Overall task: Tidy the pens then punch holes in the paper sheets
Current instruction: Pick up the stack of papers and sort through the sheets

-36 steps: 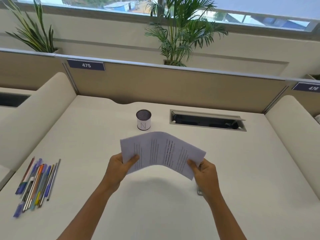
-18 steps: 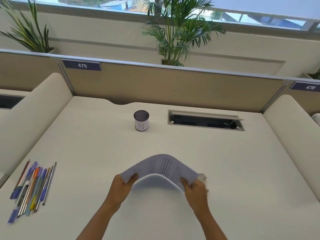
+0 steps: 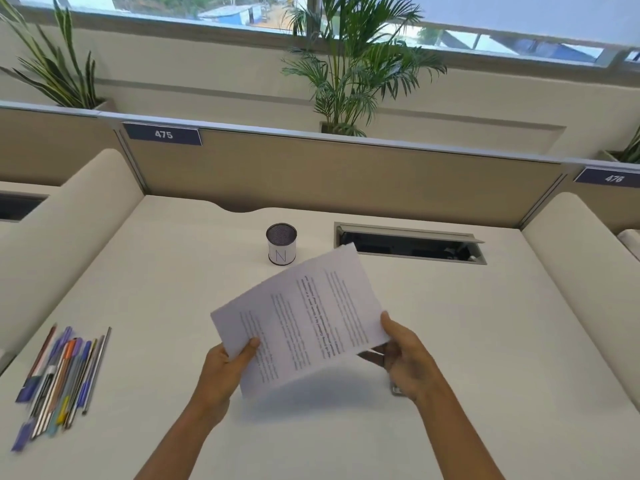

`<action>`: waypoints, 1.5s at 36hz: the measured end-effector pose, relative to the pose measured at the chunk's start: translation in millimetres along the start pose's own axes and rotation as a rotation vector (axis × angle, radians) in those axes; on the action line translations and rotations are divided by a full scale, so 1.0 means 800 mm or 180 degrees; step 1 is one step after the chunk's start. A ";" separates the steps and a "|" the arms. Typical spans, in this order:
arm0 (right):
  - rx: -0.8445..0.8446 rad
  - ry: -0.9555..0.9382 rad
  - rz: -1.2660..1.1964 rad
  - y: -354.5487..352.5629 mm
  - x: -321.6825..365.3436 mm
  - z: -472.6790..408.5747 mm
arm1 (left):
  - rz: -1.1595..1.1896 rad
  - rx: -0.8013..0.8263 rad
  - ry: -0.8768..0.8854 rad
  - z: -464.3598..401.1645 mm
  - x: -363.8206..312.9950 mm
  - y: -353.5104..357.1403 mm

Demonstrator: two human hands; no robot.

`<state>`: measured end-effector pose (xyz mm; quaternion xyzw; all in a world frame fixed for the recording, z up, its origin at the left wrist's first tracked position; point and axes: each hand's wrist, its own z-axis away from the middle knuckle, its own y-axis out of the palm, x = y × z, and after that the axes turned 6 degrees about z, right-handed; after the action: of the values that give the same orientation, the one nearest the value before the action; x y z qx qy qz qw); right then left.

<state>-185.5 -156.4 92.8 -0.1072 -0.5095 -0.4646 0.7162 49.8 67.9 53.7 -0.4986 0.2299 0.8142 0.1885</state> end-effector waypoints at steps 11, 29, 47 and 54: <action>-0.0699 -0.0606 0.0426 0.085 -0.049 0.010 | 0.1242 0.0002 -0.0432 0.056 0.037 0.071; -0.0833 -0.1273 0.1506 0.065 -0.019 0.034 | -0.0100 0.1070 0.0583 0.018 -0.073 0.059; -0.1075 -0.1353 0.1708 0.047 -0.077 0.038 | -0.0673 0.0438 0.0296 0.038 0.011 0.069; -0.0769 -0.0840 0.1913 0.024 -0.101 0.027 | -0.0516 0.0461 0.0181 0.047 0.015 0.065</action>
<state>-188.0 -87.5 42.2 -0.3955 -0.4848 -0.2721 0.7311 -10.4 46.7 67.6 -0.5236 0.2523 0.7631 0.2826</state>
